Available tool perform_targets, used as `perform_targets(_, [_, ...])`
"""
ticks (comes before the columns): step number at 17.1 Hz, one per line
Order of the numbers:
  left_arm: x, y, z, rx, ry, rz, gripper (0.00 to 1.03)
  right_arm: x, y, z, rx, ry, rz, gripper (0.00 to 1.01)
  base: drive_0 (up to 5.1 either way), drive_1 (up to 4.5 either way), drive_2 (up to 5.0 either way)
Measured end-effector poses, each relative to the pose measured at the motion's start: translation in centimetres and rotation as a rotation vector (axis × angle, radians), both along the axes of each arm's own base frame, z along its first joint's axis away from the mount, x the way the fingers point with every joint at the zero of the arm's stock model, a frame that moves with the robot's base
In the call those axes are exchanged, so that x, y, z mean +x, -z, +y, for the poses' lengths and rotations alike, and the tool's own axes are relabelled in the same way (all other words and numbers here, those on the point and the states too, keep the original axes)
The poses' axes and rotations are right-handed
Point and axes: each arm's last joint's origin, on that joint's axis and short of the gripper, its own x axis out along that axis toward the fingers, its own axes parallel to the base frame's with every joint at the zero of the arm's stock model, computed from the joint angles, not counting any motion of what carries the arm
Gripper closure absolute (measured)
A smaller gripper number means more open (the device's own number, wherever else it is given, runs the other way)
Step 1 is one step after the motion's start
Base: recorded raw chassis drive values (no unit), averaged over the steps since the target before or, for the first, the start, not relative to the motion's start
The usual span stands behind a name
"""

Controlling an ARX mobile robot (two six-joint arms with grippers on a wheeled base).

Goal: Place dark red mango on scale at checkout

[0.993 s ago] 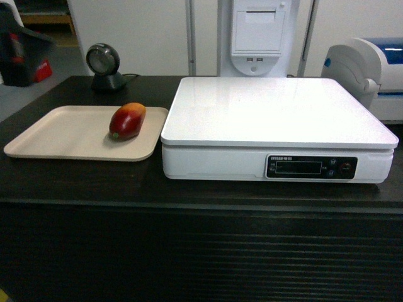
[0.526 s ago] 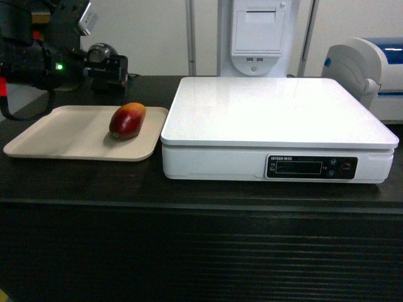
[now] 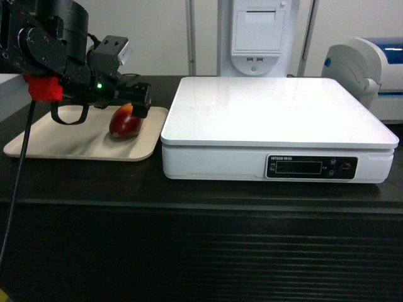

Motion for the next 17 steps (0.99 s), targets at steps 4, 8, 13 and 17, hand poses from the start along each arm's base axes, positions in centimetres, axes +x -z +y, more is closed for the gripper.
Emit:
perform_targets(4, [0.9,1.5,1.2,0.018,-0.045,0.054,0.05,0.0,0.0,0.0,0.000,0.000,0.000,0.03,0.0,0.00,0.0])
perform_targets(8, [1.3,1.7,1.9,-0.045,-0.017,0.109,0.05,0.0,0.0,0.0,0.000,0.000,0.000,0.03,0.0,0.00,0.0])
perform_targets(13, [1.6,3.2,1.6,-0.060,0.029,0.156,0.05,0.0,0.0,0.0,0.000,0.000,0.000,0.03,0.0,0.00,0.0])
perform_targets(17, [2.0,3.5,1.6,-0.046,0.036,0.143,0.10,0.0,0.0,0.0,0.000,0.000,0.000,0.03,0.0,0.00,0.0])
